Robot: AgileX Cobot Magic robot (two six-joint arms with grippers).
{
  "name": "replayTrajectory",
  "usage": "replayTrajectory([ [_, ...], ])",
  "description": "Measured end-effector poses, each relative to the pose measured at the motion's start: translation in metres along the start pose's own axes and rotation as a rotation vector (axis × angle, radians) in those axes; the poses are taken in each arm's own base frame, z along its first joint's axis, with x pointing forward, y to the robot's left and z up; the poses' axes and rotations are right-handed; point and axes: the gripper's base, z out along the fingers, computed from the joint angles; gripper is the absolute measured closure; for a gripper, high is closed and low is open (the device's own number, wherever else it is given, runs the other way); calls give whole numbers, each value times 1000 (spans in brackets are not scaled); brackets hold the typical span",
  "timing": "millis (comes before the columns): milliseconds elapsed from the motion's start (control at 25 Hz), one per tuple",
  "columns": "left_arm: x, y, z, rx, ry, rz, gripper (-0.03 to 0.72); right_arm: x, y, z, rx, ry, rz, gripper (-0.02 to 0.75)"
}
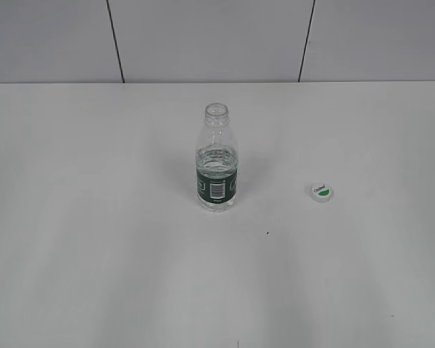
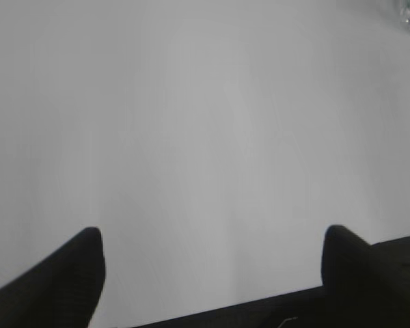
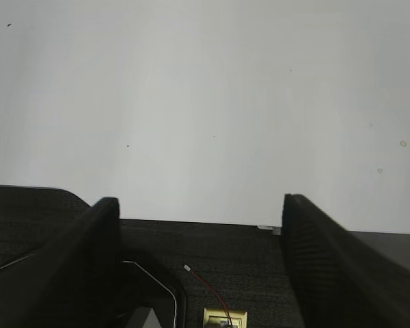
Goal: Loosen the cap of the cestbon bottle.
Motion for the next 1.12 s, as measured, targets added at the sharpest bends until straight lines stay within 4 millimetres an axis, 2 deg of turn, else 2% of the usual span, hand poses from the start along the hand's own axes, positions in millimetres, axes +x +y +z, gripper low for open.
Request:
replayTrajectory([
  [200,9,0,-13,-2,-91,-6,104,10,1,-6,5,-57,-2,182],
  [800,32,1,-37,-2,-294,-21,104,43,4,-40,30,-360,-8,182],
  [1120,38,1,-43,0,-344,-25,104,51,5,-45,35,-412,-9,182],
])
